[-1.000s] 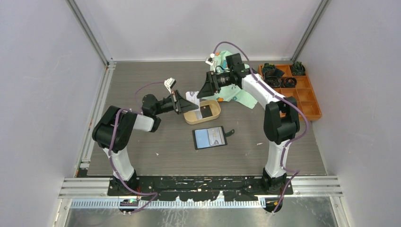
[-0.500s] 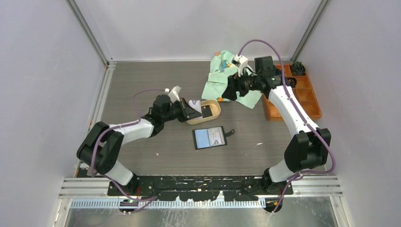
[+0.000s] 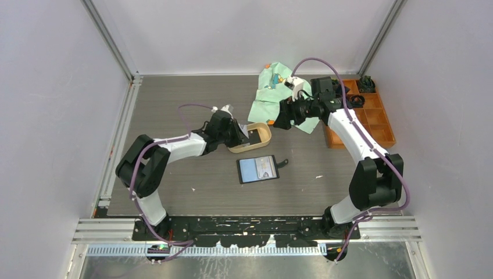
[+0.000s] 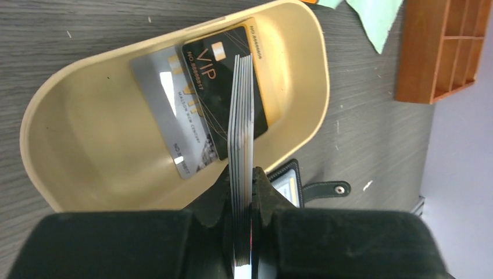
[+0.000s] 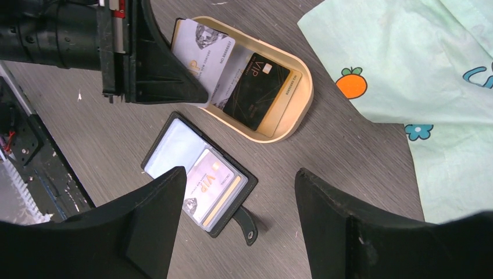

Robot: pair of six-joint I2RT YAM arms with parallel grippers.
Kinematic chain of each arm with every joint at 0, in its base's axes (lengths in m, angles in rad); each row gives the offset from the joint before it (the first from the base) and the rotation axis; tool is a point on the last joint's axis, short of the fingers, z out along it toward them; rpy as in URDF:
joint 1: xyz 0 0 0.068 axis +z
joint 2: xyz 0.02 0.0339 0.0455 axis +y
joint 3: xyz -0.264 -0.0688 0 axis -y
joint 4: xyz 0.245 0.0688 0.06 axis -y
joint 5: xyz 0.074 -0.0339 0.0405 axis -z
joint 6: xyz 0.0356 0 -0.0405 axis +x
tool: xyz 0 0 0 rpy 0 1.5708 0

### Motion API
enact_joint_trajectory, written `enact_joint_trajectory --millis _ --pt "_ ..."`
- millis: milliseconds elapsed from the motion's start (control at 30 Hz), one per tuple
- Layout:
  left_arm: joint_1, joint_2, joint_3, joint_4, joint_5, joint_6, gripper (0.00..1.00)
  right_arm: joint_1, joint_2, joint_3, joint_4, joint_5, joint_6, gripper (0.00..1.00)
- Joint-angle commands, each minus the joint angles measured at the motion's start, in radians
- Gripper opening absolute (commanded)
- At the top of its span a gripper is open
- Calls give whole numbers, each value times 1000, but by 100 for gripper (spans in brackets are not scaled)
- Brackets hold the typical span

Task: Put the credit cards into the card holder
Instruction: Place the credit card in the storage box.

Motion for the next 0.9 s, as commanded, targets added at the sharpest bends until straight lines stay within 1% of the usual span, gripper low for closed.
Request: enact_joint_trajectory --millis 0,167,433,500,633,833,867 --pt "-6 38 60 26 -49 -12 0 -1 14 9 36 -11 7 74" --pt "-5 72 65 34 -47 -44 0 -1 21 9 35 -13 7 74" --pt "-5 90 81 -8 -50 -62 1 -1 33 11 27 -21 4 74" --pt "-4 96 86 -16 -44 -67 4 -1 34 12 26 -24 4 74" --pt "6 111 101 -26 -23 -80 16 -1 33 12 24 -28 4 74" --pt "18 114 110 -34 -6 -88 28 -1 32 12 21 -32 1 74" --pt "22 111 109 -33 -2 -89 28 -1 34 13 21 -34 1 74"
